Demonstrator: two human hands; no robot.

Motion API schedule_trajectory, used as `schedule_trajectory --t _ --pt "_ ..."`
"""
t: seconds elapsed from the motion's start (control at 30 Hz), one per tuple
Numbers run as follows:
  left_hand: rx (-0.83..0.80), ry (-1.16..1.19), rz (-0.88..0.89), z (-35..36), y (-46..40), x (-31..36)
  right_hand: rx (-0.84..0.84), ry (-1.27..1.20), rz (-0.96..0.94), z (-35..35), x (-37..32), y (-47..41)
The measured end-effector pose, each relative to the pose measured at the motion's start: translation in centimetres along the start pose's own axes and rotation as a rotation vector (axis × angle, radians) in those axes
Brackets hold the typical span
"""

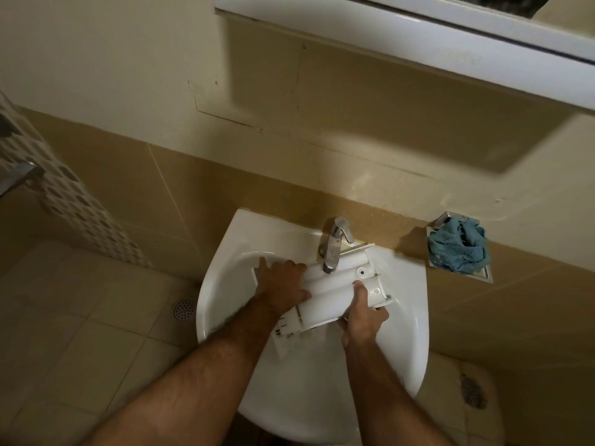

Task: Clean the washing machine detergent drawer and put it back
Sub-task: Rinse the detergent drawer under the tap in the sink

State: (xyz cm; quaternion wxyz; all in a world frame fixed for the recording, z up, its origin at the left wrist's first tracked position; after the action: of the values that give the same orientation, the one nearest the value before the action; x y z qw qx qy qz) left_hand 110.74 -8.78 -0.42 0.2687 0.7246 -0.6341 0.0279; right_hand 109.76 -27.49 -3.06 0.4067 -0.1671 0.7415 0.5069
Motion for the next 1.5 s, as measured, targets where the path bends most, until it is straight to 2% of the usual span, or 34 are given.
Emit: schedule_trajectory --t 0.2,0.33,0.4,0.5,0.67,0.77,0.83,1.07,1.2,1.27,1.33,1.5 --pt "0.08 0.131 0.0 -0.1 0.9 -1.9 -0.012 -0.039 -0.023 0.4 -0.2 0.4" --pt "0.305 0.17 -0.031 -0.4 1.7 -3.7 0.093 0.004 -0.076 -1.0 0.0 0.9" --pt "0.397 0.383 -0.1 -0.3 2.1 -4.8 0.133 -0.014 -0.082 -2.1 0.4 1.1" --pt "0.35 0.82 -0.302 0.9 2.7 -6.0 0.181 -0.052 -0.091 -3.6 0.6 1.5" --pt "0.227 1.209 -0.425 3.2 3.2 -4.9 0.242 0.02 -0.242 -4.8 -0.6 3.5" --pt "0.258 1.434 -0.544 4.4 3.2 -4.4 0.247 0.031 -0.31 -5.1 -1.4 4.9" --pt "0.297 1.518 -0.557 4.8 3.3 -4.2 0.233 0.029 -0.348 -5.3 -1.7 6.1" --pt "0.465 1.634 -0.484 5.1 4.4 -3.6 0.124 0.103 -0.569 -7.0 -1.3 12.1" --pt "0.414 1.669 -0.423 4.5 3.2 -2.4 0.037 0.005 -0.689 -8.9 -0.8 14.0" --pt "0.333 1.705 -0.433 4.6 2.4 -1.8 0.016 -0.003 -0.672 -9.9 -1.2 14.0" --pt "0.257 1.746 -0.423 4.9 1.7 -1.5 -0.06 -0.063 -0.576 -10.7 -1.8 13.3" --pt "0.159 1.735 -0.388 5.6 0.3 -1.3 -0.399 -0.069 -0.347 -11.6 -4.2 12.0"
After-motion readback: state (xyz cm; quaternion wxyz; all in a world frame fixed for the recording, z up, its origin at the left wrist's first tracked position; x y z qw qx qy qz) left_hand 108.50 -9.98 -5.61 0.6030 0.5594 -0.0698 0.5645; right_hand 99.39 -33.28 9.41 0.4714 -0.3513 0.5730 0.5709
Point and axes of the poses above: each hand's wrist, its own y-axis away from the middle knuckle, its own z-axis out of the palm, x = y × z, the point moved 4 cm from there along -y, towards the middle knuckle, and after that the axes turned 12 degrees about y, right-handed, at the moved point
